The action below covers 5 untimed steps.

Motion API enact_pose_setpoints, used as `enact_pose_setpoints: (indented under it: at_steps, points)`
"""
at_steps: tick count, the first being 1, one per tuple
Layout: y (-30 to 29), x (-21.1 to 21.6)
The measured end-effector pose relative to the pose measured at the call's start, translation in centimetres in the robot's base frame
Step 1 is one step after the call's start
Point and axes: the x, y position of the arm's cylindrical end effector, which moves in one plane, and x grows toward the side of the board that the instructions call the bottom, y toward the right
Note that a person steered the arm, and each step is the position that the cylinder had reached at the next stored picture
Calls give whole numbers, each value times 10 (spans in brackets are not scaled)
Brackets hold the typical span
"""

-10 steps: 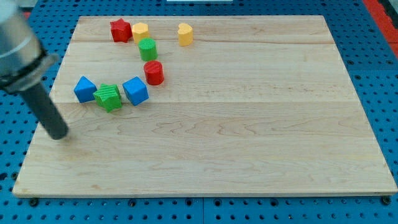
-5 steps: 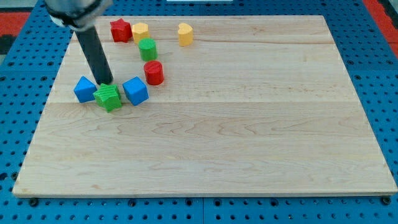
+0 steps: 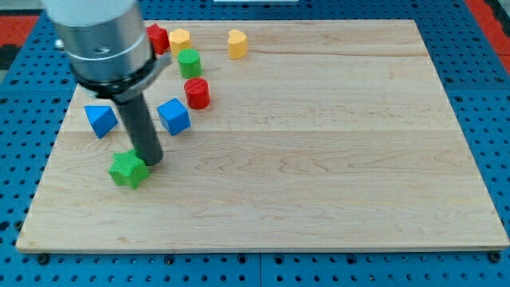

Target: Push the green star towards the bottom left

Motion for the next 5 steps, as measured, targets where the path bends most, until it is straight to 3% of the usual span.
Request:
enact_pose_setpoints:
  at_steps: [5]
  points:
    - [-74,-16]
